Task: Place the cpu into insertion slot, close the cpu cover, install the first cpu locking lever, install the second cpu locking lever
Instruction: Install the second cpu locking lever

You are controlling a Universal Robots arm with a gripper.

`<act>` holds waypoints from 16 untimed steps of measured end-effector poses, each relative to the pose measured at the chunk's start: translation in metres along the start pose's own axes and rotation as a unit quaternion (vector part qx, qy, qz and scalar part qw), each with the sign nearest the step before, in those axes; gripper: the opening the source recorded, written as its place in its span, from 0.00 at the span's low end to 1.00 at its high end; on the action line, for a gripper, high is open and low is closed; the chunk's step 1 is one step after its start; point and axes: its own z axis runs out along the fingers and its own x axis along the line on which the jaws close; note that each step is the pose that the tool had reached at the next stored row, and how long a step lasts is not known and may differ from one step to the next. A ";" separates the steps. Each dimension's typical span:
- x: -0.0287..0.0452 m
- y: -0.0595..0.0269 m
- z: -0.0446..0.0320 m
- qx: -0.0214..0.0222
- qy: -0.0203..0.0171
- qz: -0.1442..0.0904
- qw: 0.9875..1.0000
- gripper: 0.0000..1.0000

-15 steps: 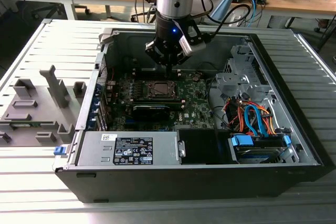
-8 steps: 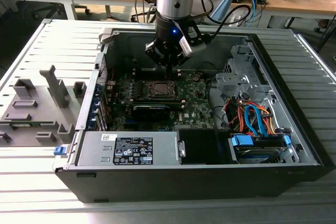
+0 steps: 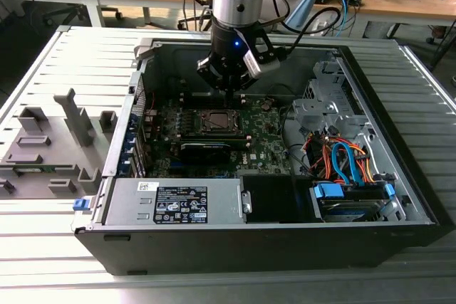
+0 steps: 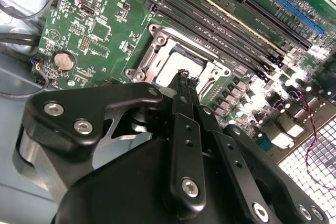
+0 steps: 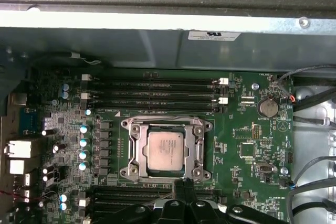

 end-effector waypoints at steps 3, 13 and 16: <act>0.0000 -0.0009 0.0000 0.000 0.000 0.000 1.000 0.11; 0.0001 -0.0051 0.0000 0.000 0.000 0.000 1.000 0.11; 0.0002 -0.0063 0.0001 0.000 0.000 0.000 1.000 0.11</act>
